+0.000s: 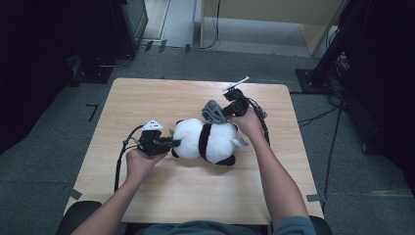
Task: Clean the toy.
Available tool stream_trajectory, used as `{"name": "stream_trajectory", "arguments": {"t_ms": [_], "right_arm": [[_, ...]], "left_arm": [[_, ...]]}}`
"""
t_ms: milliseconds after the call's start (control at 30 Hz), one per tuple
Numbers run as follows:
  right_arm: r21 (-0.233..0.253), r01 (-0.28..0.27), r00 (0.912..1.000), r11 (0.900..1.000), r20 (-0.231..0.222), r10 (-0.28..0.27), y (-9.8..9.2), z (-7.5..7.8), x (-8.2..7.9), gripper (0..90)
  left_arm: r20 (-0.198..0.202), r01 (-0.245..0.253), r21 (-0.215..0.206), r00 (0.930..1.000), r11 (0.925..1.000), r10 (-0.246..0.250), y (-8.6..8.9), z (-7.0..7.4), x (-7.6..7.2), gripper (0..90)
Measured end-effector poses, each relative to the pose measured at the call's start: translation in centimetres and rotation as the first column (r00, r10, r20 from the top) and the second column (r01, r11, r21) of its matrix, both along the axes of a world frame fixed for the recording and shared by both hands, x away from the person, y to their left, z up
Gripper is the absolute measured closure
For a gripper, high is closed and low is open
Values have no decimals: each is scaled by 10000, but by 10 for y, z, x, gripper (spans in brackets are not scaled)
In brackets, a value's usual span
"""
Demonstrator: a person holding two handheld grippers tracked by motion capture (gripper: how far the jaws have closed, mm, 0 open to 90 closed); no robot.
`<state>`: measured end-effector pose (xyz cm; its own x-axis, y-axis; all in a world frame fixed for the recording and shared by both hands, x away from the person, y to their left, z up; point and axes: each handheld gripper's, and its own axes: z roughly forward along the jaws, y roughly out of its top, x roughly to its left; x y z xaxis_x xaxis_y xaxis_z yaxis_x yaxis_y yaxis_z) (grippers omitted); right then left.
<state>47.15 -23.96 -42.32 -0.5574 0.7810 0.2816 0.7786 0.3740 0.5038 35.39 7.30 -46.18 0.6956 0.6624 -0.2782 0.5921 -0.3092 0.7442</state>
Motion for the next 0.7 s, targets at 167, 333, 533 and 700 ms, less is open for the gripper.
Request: {"name": "stream_trajectory", "arguments": {"t_ms": [167, 333, 533, 700], "right_arm": [[-11, 278, 9996, 9996, -10, -278, -15, -3, -3, 790], [30, 595, 9982, 9982, 34, -596, -33, -7, -8, 790], [-55, 965, 9953, 9953, 1, -965, -54, -18, -16, 790], [-286, 1174, 9931, 9927, -16, -1174, -65, -28, -20, 790]], "left_arm": [[-13, 8, 16, 10000, 10000, -8, 0, 0, 0, 749], [-37, -1, 7, 10000, 10000, 1, 0, 0, -1, 751], [-21, -7, 0, 10000, 10000, 7, 0, 0, -1, 751], [-19, -12, -26, 10000, 10000, 11, 0, 0, -1, 752]]}}
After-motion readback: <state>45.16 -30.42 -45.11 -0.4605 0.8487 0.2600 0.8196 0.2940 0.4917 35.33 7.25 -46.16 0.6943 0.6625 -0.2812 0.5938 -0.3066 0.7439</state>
